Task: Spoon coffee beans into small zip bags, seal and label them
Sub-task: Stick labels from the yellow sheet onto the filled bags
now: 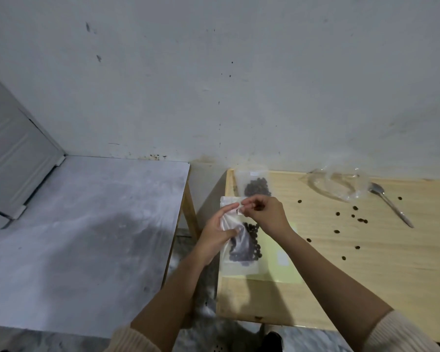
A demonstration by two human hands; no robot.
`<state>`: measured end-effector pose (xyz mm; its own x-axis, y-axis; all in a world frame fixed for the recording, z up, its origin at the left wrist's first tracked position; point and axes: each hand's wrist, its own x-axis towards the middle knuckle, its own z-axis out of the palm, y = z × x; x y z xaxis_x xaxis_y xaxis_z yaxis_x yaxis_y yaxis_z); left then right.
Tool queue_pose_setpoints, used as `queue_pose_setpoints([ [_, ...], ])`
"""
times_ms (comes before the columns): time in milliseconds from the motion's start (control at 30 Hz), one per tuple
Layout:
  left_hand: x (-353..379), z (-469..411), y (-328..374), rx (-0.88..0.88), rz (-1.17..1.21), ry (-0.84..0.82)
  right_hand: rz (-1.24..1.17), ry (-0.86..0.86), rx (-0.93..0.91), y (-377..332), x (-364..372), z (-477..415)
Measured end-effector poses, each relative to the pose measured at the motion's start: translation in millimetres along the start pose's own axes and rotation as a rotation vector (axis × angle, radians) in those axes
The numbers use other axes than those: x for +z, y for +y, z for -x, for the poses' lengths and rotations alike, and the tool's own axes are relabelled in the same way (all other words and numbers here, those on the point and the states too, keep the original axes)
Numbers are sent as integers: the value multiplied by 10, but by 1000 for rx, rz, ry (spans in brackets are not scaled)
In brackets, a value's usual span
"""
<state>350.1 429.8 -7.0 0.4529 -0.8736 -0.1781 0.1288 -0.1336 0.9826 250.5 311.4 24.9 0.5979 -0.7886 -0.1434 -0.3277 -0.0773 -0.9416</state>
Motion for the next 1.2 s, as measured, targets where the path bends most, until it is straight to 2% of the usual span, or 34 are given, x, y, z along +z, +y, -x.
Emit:
queue_pose_setpoints([
  [333,98,-37,42,-2,34,2,16,96,-3,-13,5,30],
  [833,138,-68,48,-6,44,6,137,127,-84,43,6,9],
  [967,160,-88,65,4,41,12,138,174,-56,38,31,16],
  [1100,159,-111,62,-7,55,35,263,285,-1,69,3,-17],
  [1200,175,-149,102,-21,94,51,141,251,123,83,-119,-99],
])
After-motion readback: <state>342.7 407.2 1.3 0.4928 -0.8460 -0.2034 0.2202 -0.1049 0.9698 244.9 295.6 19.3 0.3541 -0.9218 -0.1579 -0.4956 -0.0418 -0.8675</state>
